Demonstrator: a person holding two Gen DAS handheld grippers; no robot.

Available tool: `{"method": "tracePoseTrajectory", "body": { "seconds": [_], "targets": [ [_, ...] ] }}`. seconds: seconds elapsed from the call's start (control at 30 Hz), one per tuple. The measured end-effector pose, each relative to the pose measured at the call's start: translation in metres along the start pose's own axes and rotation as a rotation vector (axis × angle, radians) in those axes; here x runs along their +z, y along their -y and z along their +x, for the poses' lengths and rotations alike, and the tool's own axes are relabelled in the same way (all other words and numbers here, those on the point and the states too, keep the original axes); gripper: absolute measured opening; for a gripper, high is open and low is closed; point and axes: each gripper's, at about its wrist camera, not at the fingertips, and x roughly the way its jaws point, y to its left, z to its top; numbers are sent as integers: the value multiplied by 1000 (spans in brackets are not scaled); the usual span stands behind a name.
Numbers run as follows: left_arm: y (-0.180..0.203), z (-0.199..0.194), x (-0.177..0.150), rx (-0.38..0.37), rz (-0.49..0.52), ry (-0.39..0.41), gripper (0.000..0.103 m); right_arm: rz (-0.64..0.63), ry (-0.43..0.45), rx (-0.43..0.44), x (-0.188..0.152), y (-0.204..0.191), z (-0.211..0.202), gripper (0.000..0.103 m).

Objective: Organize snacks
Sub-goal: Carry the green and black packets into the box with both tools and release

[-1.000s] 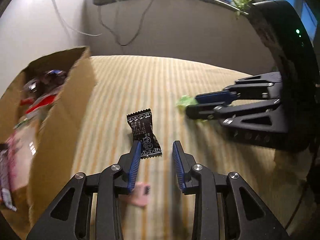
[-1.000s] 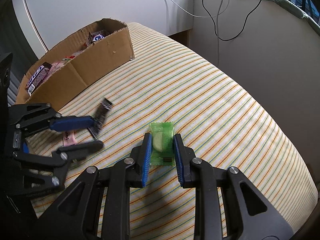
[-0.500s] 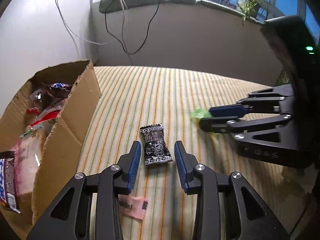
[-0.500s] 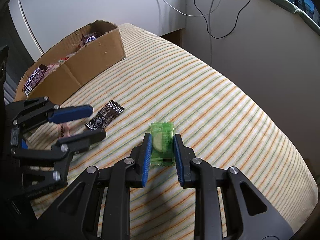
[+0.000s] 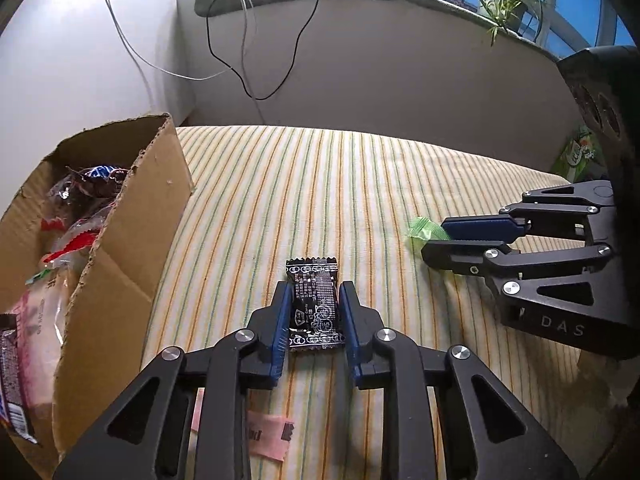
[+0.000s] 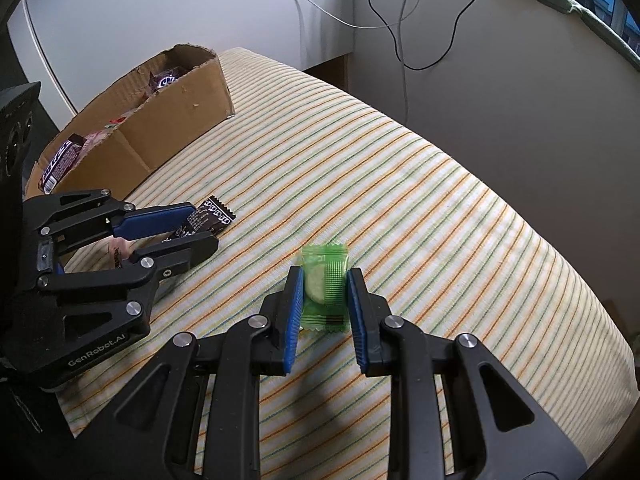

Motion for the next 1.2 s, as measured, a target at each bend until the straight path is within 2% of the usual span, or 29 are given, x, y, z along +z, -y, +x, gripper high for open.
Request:
{"method": "tracePoseTrajectory", "body": {
  "seconds": [0.37,0.47,0.73,1.2],
  "targets": [
    [-2,-49,-1,-42,-6,82,23,0,19,-22,6,-19,-18,23],
    [-10,-68,-4,-71,-27,103,23,-11,36,-28,8,-29,-28,23],
    [-42,-90,-13,-68,-77,143,23,-74,76,-22,22,-73,-44,23],
    [-118,-135,-28,32,-150,208,23,-174,100,31,55,-148,-46,23]
  ]
}}
